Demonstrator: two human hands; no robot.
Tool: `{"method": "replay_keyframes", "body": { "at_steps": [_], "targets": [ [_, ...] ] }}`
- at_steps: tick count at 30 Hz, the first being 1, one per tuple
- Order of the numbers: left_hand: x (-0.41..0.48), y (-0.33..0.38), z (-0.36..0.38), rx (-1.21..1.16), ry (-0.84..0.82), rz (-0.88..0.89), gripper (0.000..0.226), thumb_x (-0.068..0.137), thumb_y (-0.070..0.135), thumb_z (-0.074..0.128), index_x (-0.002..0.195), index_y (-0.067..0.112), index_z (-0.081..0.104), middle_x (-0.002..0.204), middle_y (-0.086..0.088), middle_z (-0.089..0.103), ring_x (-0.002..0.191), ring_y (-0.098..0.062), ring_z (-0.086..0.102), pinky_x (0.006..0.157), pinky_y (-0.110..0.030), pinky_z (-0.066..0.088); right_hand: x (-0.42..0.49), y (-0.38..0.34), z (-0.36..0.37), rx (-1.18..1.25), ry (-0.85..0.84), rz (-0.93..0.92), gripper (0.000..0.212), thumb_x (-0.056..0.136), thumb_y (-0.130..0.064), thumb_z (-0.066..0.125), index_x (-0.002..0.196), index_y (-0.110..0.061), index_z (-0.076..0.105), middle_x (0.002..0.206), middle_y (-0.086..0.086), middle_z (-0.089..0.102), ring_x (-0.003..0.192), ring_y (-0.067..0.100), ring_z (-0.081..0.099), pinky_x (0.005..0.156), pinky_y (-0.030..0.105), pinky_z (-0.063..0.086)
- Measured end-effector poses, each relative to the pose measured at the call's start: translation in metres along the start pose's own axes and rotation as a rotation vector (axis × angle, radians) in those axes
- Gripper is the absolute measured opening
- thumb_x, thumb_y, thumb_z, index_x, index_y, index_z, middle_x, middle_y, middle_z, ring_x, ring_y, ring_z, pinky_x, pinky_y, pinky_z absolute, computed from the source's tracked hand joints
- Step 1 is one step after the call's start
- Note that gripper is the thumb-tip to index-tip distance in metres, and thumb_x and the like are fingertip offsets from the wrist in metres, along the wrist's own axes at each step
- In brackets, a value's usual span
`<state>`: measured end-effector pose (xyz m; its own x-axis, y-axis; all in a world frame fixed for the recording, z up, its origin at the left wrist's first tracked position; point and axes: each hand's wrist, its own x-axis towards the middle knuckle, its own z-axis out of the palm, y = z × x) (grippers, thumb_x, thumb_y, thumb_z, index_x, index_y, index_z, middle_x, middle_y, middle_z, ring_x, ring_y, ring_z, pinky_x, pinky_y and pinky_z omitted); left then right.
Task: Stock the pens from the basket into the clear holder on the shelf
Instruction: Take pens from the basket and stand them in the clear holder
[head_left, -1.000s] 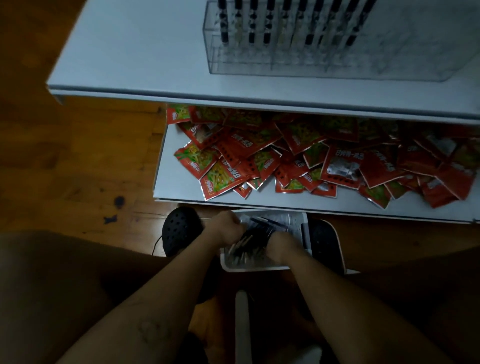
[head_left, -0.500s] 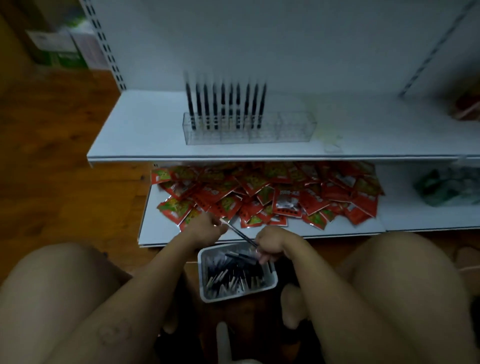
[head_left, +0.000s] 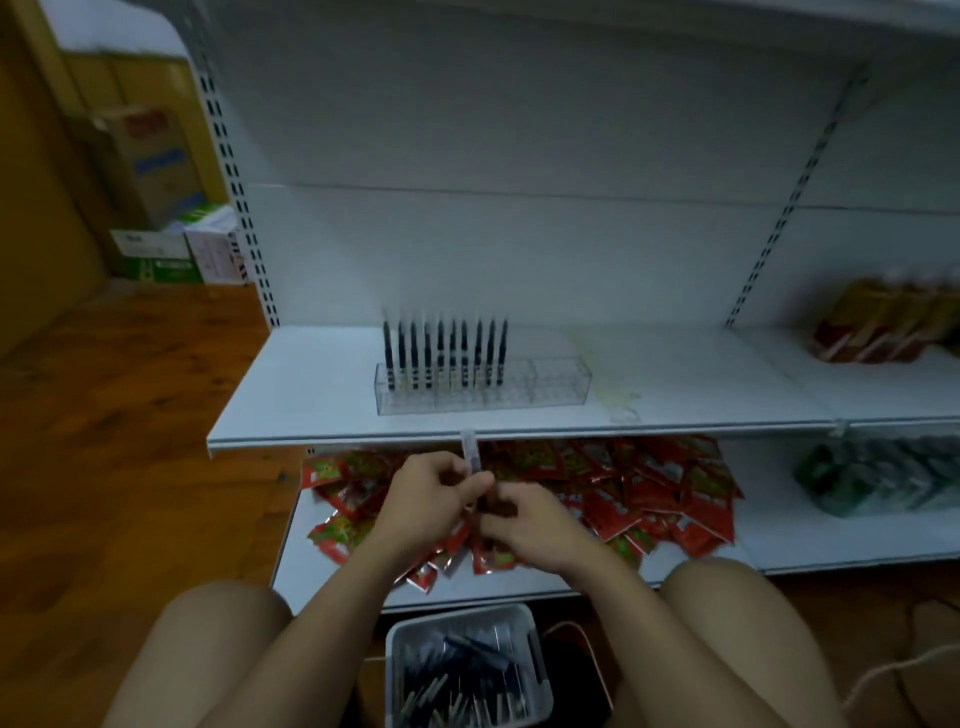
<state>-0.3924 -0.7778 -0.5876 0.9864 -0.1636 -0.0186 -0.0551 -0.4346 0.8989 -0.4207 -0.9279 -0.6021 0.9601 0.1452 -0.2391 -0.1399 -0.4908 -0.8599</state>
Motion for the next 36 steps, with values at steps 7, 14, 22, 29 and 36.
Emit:
{"method": "replay_keyframes", "body": {
  "at_steps": [7,14,22,29,36],
  "targets": [
    [0.046,0.029,-0.030,0.052,0.127,0.105,0.029,0.090,0.046,0.057,0.109,0.024,0.061,0.100,0.011,0.063,0.088,0.001,0.057,0.067,-0.016,0.043,0.034,-0.048,-0.049,0.001,0.398,-0.155,0.019,0.090,-0.026,0.066,0.108,-0.021,0.071,0.085,-0.014,0.065,0.079,0.001,0.061,0.071,0.022,0.050],
    [0.109,-0.017,-0.060,0.074,0.501,-0.094,0.057,0.081,0.051,0.069,0.122,0.015,0.052,0.121,-0.007,0.055,0.109,-0.025,0.054,0.092,-0.044,0.049,0.120,-0.052,-0.108,0.206,0.743,-0.266,0.016,0.089,-0.010,0.065,0.088,-0.026,0.064,0.091,0.005,0.071,0.088,0.020,0.069,0.087,0.046,0.056],
    [0.162,-0.033,-0.062,0.139,0.288,-0.260,0.086,0.069,0.060,0.075,0.135,0.015,0.044,0.139,-0.010,0.045,0.125,-0.032,0.045,0.100,-0.050,0.043,0.178,-0.039,-0.114,-0.026,0.666,-0.216,0.013,0.091,-0.017,0.063,0.103,-0.014,0.068,0.092,0.002,0.072,0.086,0.014,0.068,0.085,0.031,0.054],
    [0.171,-0.028,-0.062,0.076,0.204,-0.258,0.068,0.073,0.046,0.078,0.126,0.014,0.051,0.111,0.001,0.052,0.099,-0.023,0.055,0.080,-0.035,0.045,0.180,-0.032,-0.128,-0.089,0.603,-0.203,0.008,0.092,-0.019,0.061,0.099,-0.020,0.065,0.091,0.001,0.073,0.087,0.013,0.069,0.086,0.024,0.052],
    [0.171,-0.029,-0.062,0.065,0.196,-0.266,0.073,0.072,0.048,0.077,0.130,0.014,0.049,0.129,-0.007,0.056,0.101,-0.022,0.053,0.079,-0.035,0.044,0.173,-0.031,-0.122,0.123,0.665,-0.257,0.009,0.091,-0.010,0.062,0.092,-0.019,0.063,0.089,0.009,0.072,0.083,0.021,0.071,0.080,0.040,0.059]
  ]
}}
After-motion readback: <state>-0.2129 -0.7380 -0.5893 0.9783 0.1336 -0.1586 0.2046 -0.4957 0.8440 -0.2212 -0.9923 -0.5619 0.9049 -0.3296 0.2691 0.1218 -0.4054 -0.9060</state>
